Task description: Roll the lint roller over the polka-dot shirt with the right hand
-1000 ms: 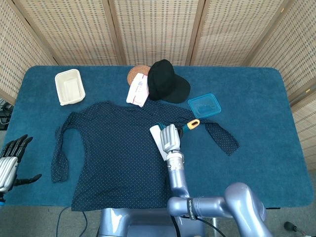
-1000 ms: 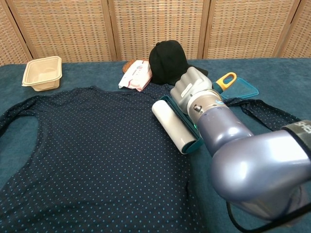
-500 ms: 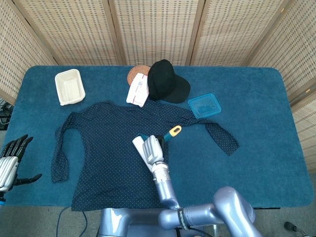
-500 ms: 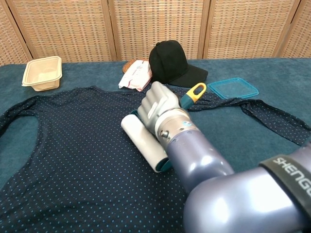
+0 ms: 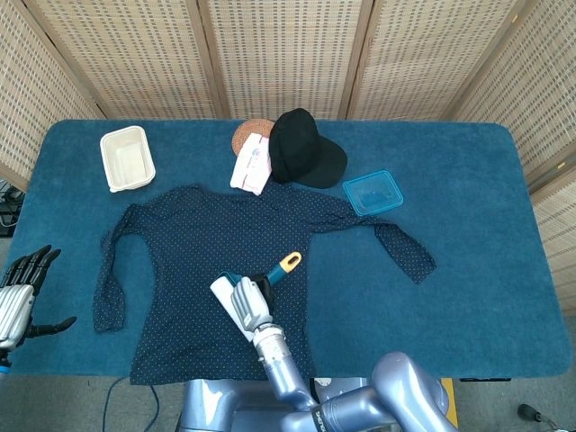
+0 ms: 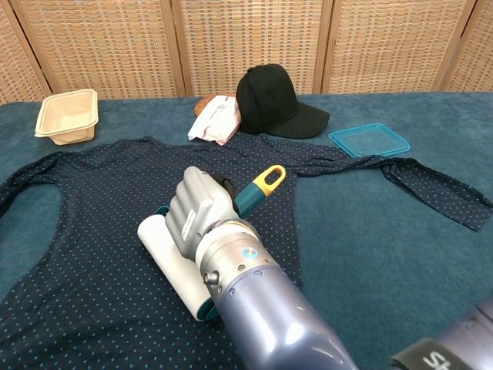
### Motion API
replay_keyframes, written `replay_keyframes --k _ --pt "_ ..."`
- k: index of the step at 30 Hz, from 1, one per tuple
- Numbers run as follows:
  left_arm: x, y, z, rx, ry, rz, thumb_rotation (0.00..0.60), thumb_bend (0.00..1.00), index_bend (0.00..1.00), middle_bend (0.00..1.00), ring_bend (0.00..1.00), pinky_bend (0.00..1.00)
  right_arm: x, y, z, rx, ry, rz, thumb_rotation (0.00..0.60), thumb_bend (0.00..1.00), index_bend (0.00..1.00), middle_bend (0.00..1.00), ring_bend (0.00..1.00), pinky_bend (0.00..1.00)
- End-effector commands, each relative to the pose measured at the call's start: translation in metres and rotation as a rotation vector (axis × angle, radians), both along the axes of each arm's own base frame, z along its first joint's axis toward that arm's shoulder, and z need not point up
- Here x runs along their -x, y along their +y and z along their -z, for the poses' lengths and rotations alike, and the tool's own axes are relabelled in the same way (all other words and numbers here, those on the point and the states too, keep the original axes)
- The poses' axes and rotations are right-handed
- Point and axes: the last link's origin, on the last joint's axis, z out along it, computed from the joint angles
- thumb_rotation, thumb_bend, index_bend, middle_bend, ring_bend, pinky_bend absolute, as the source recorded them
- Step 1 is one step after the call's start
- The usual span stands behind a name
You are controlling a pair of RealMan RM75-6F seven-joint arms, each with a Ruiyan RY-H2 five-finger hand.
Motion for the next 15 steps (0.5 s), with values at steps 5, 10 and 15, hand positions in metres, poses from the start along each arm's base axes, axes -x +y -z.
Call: replay_keyframes --k 5,10,15 --pt "0.000 0.000 0.000 -0.002 0.001 0.001 0.600 0.00 0.00 0.00 0.00 0.00 0.012 -0.017 -0.009 0.060 0.023 0.034 0.600 0.89 0.71 1.00 1.00 1.00" --pt "-0.001 -0.001 0.001 -0.001 0.003 0.004 0.600 0.00 0.00 0.00 0.00 0.00 0.039 -0.048 -0.029 0.150 0.039 0.133 0.600 0.89 0.71 1.00 1.00 1.00" --pt "-0.002 -0.002 0.001 0.001 0.000 0.007 0.600 0.00 0.00 0.00 0.00 0.00 0.058 -0.064 -0.045 0.197 0.038 0.198 0.600 0.89 0.70 1.00 1.00 1.00"
